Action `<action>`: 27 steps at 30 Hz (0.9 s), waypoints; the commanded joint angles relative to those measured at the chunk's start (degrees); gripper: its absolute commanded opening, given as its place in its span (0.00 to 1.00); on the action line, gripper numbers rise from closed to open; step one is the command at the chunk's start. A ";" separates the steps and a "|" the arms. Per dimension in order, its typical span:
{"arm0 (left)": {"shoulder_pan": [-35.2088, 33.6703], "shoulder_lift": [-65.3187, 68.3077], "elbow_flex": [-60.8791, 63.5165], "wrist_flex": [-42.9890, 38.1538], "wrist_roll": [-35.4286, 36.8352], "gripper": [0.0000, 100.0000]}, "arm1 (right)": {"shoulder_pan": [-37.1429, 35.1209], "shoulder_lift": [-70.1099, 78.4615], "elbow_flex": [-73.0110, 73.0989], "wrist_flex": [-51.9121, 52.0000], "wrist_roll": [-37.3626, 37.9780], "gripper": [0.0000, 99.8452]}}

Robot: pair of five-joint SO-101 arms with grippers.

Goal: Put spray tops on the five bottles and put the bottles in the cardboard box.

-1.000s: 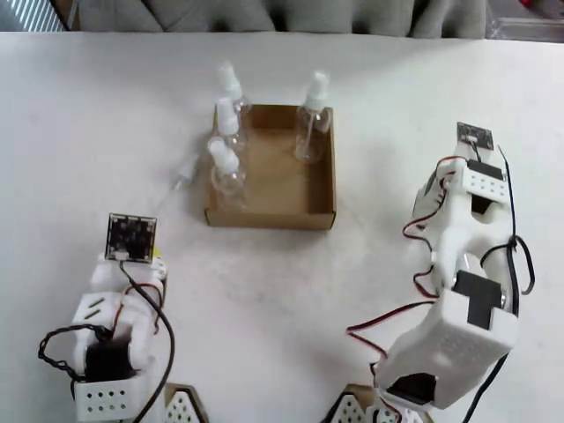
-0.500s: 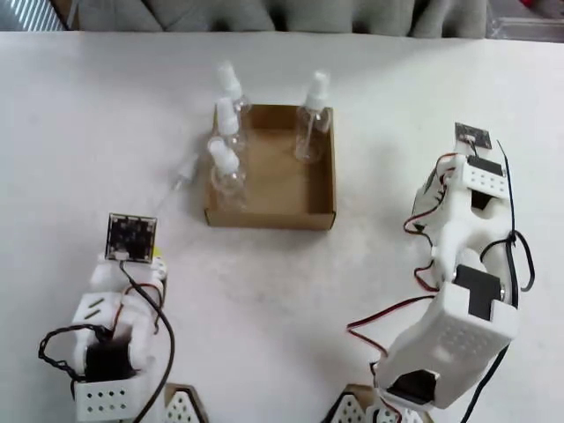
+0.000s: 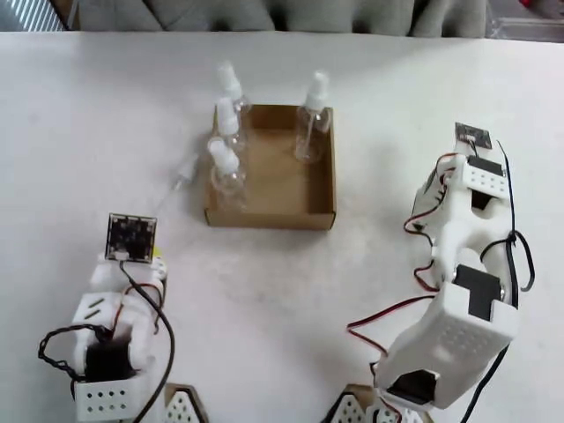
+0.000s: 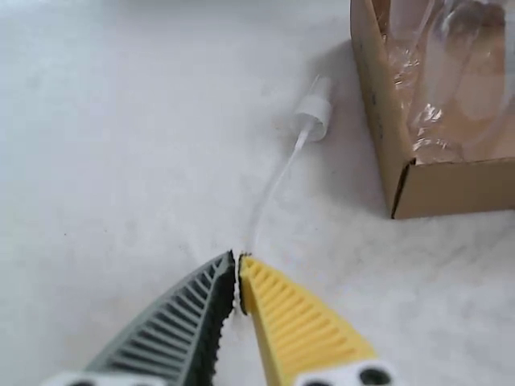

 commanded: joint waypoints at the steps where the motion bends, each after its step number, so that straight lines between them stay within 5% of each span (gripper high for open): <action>1: 0.75 -0.31 0.00 0.18 -0.44 0.02 | -0.31 0.22 -2.37 -1.45 0.00 0.11; 10: 0.75 -0.31 0.00 0.18 -0.44 0.02 | -0.22 0.31 -2.37 -1.19 -1.23 0.05; 18: 0.75 -0.31 0.00 0.26 -0.44 0.02 | -0.48 -0.75 -2.73 -0.84 -1.93 0.29; 27: 0.75 -0.31 0.00 0.26 -0.44 0.02 | -1.45 -8.04 -2.81 5.14 -4.57 0.28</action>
